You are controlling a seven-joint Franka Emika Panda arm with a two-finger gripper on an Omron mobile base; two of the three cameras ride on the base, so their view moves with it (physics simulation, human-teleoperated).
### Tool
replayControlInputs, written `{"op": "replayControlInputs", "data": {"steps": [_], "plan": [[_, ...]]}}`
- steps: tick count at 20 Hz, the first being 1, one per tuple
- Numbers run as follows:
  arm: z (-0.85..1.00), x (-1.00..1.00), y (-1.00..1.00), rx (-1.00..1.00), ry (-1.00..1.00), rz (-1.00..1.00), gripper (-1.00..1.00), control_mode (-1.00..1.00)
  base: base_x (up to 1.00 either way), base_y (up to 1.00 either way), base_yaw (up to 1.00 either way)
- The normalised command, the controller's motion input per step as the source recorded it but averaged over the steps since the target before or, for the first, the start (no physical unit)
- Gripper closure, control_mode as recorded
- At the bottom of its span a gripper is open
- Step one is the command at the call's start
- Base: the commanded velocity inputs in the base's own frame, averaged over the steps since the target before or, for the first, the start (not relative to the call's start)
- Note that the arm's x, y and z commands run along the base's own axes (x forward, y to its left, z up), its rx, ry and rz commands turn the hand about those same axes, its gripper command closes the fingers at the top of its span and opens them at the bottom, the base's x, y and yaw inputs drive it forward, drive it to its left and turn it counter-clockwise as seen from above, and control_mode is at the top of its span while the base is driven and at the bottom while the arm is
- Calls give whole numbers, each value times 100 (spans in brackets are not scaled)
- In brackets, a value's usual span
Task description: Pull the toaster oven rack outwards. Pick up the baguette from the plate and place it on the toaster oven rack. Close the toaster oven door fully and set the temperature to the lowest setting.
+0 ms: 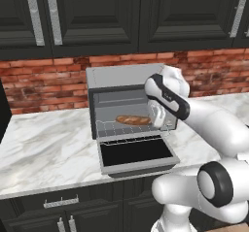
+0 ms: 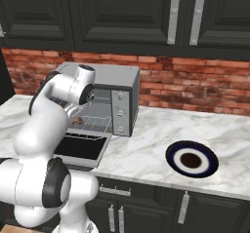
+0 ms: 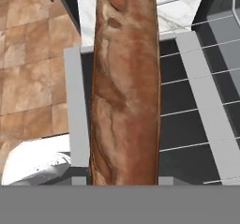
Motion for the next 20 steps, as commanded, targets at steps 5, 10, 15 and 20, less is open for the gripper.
{"op": "replayControlInputs", "data": {"steps": [5, 10, 15, 20], "plan": [[-35, 20, 20, -1, -10, 0, 100, -100, 0, 0, 0], [-23, 32, 8, -2, -11, 0, 100, -100, 0, 0, 0], [-8, 21, 1, -1, -10, 0, 100, -100, 0, 0, 0], [-6, 10, 0, 0, -4, 0, 100, -100, 0, 0, 0]]}}
